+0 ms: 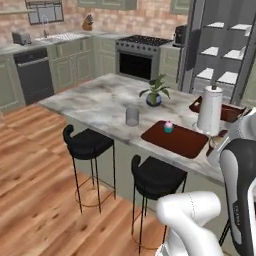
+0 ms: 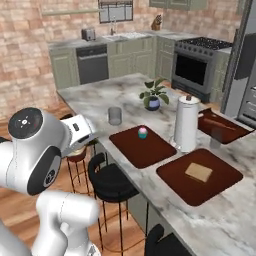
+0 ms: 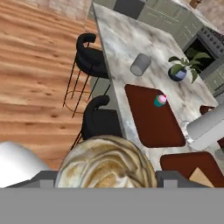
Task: Take the cupcakes from the fridge and place them on the empty tray on the dining counter.
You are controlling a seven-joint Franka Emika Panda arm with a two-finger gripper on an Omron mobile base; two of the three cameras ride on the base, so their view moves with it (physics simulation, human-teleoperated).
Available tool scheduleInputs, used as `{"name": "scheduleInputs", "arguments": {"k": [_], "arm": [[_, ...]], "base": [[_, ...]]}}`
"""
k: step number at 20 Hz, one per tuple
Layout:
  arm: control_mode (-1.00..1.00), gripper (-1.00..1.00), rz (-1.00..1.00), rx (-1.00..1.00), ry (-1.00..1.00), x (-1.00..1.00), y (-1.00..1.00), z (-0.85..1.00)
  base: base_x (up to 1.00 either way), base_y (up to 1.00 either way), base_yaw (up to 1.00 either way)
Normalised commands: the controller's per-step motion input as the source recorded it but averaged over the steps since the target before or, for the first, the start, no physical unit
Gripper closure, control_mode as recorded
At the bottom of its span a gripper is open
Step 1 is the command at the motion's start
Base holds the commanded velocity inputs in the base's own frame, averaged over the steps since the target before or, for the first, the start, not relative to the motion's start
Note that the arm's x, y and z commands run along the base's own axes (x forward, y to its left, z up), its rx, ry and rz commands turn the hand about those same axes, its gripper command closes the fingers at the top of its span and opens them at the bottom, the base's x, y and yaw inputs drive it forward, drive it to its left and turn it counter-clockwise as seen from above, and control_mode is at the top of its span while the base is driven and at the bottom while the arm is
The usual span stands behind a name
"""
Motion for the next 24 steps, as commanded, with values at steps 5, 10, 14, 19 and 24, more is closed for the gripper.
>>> {"name": "scheduleInputs", "arguments": {"k": [5,10,14,19,24], "arm": [[1.0,1.0,0.0,0.0,0.0,0.0,0.0,0.0],[1.0,1.0,0.0,0.0,0.0,0.0,0.0,0.0],[1.0,1.0,0.0,0.0,0.0,0.0,0.0,0.0],[1.0,1.0,0.0,0.0,0.0,0.0,0.0,0.0],[1.0,1.0,0.0,0.0,0.0,0.0,0.0,0.0]], "base": [[0.47,0.39,-0.49],[0.48,0.41,-0.5],[0.5,0.38,-0.49],[0.5,0.38,-0.5],[0.5,0.39,-0.5]]}}
